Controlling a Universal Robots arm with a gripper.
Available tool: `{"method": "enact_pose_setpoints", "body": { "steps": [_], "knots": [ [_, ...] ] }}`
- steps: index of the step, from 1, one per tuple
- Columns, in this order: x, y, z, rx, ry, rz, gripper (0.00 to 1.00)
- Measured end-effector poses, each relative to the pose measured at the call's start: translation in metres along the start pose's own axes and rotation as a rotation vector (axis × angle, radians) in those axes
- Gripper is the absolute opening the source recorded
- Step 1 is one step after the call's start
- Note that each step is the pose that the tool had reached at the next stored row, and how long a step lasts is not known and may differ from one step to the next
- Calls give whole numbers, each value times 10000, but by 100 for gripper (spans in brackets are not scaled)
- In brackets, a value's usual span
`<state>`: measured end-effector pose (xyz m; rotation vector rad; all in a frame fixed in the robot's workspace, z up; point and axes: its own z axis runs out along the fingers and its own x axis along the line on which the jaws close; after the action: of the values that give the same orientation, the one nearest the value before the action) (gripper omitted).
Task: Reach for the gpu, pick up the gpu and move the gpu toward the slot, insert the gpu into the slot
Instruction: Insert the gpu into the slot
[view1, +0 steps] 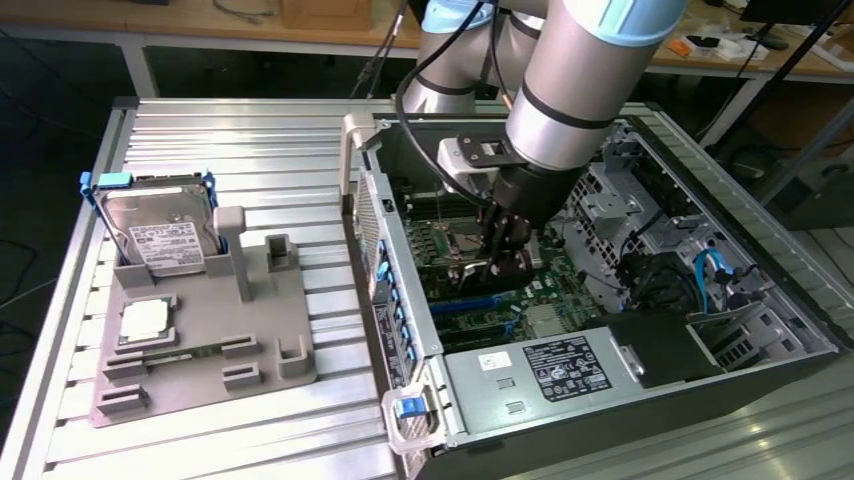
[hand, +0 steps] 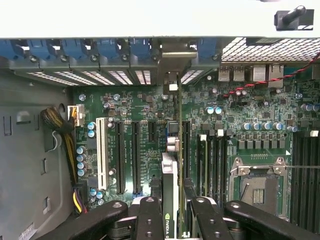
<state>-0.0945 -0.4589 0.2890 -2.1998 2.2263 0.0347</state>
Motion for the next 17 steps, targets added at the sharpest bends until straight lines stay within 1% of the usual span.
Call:
{"method": "enact_pose_setpoints", "body": {
  "steps": [3,6,8,11,12,17],
  "knots": [
    [1,-1,4,-77,-60,1,27],
    [7,-6,8,-154,-103,3,27],
    [17,-15,12,-233,-130,5,27],
    [26,-25,19,-320,-165,7,27],
    [27,-26,21,-329,-168,7,27],
    [28,-26,45,-330,-169,7,27]
  ]
}}
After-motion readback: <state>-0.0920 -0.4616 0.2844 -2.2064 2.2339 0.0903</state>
